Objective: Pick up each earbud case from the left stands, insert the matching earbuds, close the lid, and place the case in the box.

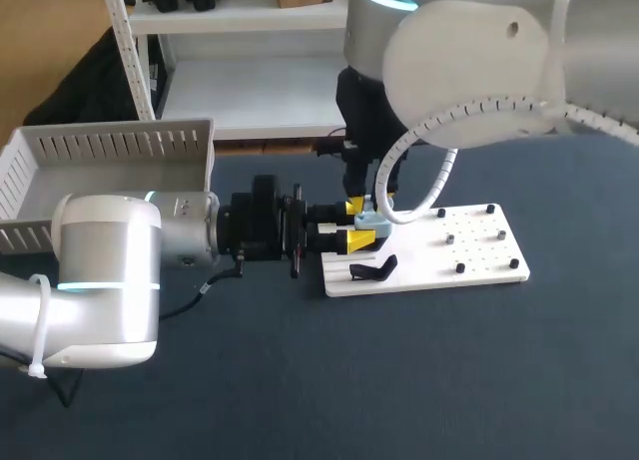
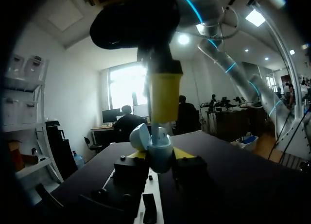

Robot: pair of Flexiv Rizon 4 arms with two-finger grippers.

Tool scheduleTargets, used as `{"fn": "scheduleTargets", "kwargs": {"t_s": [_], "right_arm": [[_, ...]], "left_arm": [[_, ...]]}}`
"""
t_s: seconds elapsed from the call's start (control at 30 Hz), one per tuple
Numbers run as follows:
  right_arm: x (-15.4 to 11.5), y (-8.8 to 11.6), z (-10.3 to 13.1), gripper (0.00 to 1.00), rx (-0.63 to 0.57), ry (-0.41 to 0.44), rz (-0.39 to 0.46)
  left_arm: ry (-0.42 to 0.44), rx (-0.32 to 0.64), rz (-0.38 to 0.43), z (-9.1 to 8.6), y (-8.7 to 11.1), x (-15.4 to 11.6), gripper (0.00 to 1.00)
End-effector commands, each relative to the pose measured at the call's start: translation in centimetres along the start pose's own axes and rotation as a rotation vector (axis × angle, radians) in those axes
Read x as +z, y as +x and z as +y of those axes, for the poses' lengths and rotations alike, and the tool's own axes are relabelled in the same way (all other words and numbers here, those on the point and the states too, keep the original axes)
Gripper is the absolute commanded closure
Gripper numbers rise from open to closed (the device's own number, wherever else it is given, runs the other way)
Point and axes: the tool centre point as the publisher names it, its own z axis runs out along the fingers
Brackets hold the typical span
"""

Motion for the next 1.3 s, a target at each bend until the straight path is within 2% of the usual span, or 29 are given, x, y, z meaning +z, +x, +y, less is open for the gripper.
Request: {"fn": "scheduleTargets", "kwargs": {"t_s": [0.03, 1.3], "right_arm": [[-0.01, 0.00, -0.04, 1.00, 0.000, -0.003, 0.001], [0.96, -0.56, -0.03, 1.00, -0.017, -0.004, 0.032]], "left_arm": [[-0.005, 0.002, -0.002, -0.13, 0.04, 0.01, 1.00], [-0.005, 0.002, -0.002, -0.13, 0.04, 0.01, 1.00]]}}
